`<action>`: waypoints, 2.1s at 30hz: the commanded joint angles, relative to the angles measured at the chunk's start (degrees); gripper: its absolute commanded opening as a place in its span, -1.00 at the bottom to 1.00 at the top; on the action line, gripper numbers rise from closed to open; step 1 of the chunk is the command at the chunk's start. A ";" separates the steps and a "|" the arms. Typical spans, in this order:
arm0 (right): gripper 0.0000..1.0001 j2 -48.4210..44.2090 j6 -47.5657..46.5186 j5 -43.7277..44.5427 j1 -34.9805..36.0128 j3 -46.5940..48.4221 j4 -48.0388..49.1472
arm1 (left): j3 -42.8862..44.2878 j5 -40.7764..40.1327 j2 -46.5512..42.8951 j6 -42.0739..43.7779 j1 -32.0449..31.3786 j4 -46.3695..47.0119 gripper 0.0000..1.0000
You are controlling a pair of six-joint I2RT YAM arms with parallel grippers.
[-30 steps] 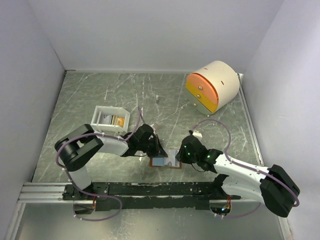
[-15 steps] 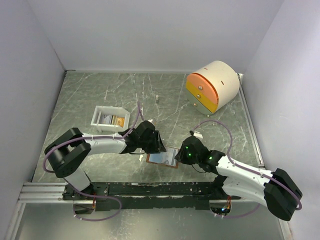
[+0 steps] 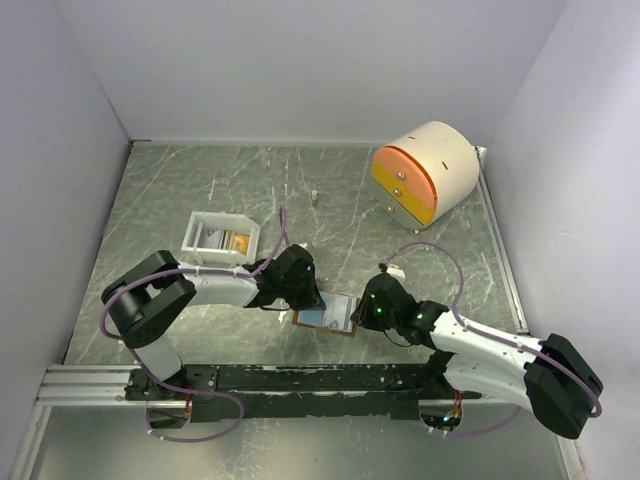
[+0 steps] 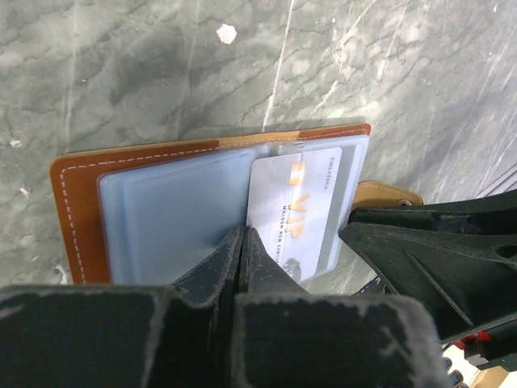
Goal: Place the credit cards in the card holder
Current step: Insert the credit card into the card holder, then pick up the credit card from the storage box.
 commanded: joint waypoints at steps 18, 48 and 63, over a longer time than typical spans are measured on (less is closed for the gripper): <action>-0.58 -0.04 0.14 0.62 0.03 -0.80 1.81 | 1.30 3.29 2.04 -0.35 -2.69 6.76 -0.86; -0.42 -5.67 -9.48 1.15 0.06 9.68 -1.67 | 25.27 -35.42 -16.18 35.43 24.27 -41.83 0.03; -0.42 -6.97 -9.67 1.91 0.02 11.14 -2.11 | 24.54 -41.06 -6.30 49.88 32.01 -34.43 -0.06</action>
